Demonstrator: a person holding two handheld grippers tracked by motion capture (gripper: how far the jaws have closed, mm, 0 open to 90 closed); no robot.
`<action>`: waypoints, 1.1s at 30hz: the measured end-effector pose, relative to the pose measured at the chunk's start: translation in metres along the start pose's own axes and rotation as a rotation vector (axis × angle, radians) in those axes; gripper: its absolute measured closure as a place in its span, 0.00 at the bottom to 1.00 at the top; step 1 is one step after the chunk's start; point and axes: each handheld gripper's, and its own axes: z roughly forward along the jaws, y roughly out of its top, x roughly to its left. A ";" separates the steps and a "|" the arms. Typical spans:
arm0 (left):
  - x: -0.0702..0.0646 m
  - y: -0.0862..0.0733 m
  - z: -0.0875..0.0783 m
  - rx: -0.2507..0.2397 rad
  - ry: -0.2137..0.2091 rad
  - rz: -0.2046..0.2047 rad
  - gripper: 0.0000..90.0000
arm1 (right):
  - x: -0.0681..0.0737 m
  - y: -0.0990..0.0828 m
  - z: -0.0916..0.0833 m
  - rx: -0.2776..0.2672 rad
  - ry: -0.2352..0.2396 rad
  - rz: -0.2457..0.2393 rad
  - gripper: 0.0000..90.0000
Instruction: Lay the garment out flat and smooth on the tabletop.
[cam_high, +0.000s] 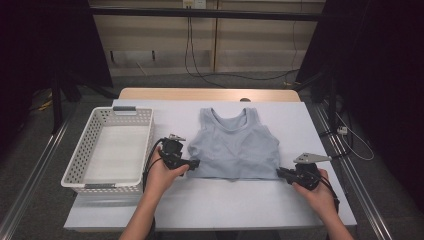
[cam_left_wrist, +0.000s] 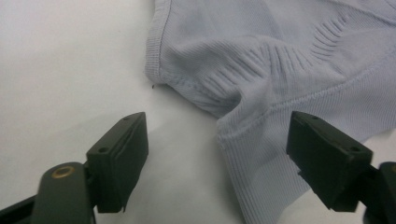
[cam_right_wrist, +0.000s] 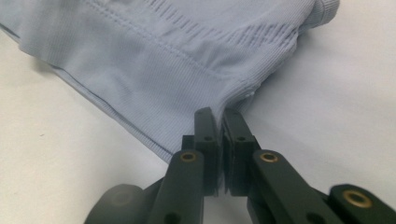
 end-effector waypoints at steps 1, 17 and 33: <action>0.000 0.000 0.000 -0.001 0.000 -0.002 0.26 | 0.000 0.001 -0.001 0.004 0.007 0.000 0.97; -0.002 -0.005 0.000 0.044 -0.043 -0.024 0.39 | -0.007 -0.004 -0.017 -0.025 0.003 0.028 0.97; -0.012 -0.008 -0.002 0.166 -0.179 -0.079 0.94 | -0.006 -0.006 -0.016 -0.029 0.008 0.038 0.97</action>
